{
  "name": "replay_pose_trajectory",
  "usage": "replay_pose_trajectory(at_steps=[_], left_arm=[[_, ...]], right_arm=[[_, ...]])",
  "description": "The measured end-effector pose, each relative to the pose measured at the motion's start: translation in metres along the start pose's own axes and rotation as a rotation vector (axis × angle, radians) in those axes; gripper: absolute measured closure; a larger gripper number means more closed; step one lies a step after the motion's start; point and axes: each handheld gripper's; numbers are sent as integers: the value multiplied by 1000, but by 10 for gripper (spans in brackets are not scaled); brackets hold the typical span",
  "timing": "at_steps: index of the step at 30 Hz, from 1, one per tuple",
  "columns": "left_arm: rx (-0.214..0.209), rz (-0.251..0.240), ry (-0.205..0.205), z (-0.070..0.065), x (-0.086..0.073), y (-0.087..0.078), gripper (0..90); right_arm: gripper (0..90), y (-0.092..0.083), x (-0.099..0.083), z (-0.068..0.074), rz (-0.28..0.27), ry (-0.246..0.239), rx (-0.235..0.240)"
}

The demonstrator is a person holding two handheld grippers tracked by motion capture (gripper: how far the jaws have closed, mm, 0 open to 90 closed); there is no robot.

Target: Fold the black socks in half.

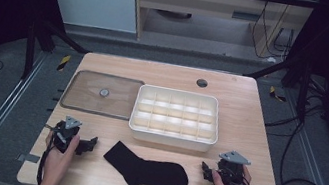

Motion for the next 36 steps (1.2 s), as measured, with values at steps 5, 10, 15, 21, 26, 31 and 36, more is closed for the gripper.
replay_pose_trajectory(at_steps=[5, 10, 15, 21, 26, 31, 36], left_arm=[[-25, -3, 9, 0, -2, -3, 0], [-74, -32, 37, -10, 0, -16, 33], [-141, -60, 53, -24, 2, -37, 44], [-186, -47, 39, -25, 2, -41, 66], [-224, -53, 36, -32, 5, -50, 93], [-281, -11, 61, -47, 18, -57, 159], [-301, 121, 141, -64, 36, -60, 214]], right_arm=[[142, 0, 0, 0, 0, 0, 1], [142, -1, -1, 1, 2, 8, -1], [172, -4, -2, 3, 8, 13, -3], [275, -13, 1, 6, 10, 34, 20], [374, -26, -1, 10, 15, 51, 32], [453, -40, 8, 19, 45, 34, 102], [506, -54, 33, 33, 162, -34, 199]])
Point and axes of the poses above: each handheld gripper's, and its own axes: y roughly forward along the jaws, x roughly out of its top, z roughly to its left, and after that the axes turned 6 degrees about -x, right-handed
